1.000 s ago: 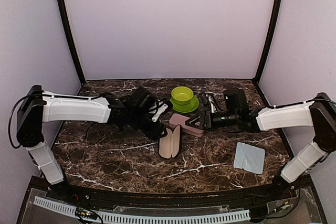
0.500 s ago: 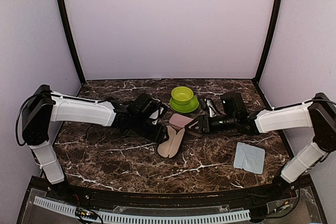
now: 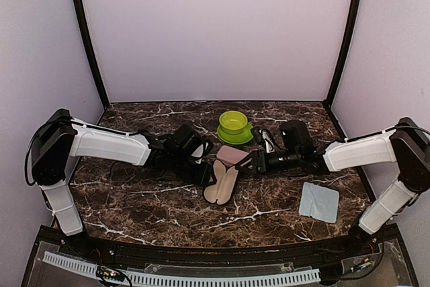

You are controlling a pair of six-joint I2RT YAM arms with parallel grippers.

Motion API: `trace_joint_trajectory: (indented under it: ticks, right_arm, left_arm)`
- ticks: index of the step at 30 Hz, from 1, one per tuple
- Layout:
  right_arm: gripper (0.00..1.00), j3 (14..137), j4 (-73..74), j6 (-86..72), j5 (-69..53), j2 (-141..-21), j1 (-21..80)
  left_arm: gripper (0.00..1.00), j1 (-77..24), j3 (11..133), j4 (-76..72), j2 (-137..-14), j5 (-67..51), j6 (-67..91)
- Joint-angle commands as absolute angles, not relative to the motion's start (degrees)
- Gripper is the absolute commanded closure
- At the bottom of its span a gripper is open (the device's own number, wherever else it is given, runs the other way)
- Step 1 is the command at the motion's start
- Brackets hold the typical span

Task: Organize the sunglasses
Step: Adjust the opened sunglasses case at the center of the board.

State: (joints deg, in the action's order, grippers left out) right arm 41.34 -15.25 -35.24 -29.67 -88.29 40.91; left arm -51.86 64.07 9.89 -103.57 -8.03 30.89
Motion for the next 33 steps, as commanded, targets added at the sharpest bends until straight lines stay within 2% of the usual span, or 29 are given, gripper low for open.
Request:
trace_joint_trajectory:
  ticks: [1, 6, 12, 15, 21, 27, 30, 33]
  right_arm:
    - [0.45, 41.0, -18.1, -35.7, -29.2, -89.0, 41.6]
    - [0.45, 41.1, -18.0, -35.7, -29.1, -89.0, 41.7]
    - [0.45, 41.2, -17.7, -35.6, -28.9, -88.5, 41.7]
    - [0.45, 41.2, -17.0, -35.2, -28.5, -88.0, 41.7]
    - [0.45, 41.3, -15.8, -34.3, -27.8, -87.3, 41.7]
    - [0.46, 41.4, -15.9, -34.3, -27.9, -87.6, 41.7]
    - [0.46, 41.5, -15.7, -34.1, -27.9, -87.5, 41.7]
    - [0.46, 41.7, -15.4, -33.9, -27.7, -87.7, 41.7]
  left_arm:
    - [0.57, -51.6, 63.0, 9.1, -104.1, -9.7, 32.8]
    - [0.70, -51.6, 63.7, 10.6, -104.4, -8.0, 31.5]
    - [0.91, -51.2, 67.1, 14.7, -104.5, -4.9, 27.5]
    - [0.97, -50.7, 69.6, 18.1, -103.8, -2.5, 24.0]
    - [1.00, -49.9, 75.0, 26.6, -102.2, 6.8, 10.9]
    - [1.00, -49.9, 75.5, 29.8, -102.4, 14.4, -4.9]
    - [1.00, -49.9, 74.2, 29.6, -102.4, 16.8, -12.2]
    - [0.97, -49.9, 71.8, 26.7, -100.9, 12.5, -19.8]
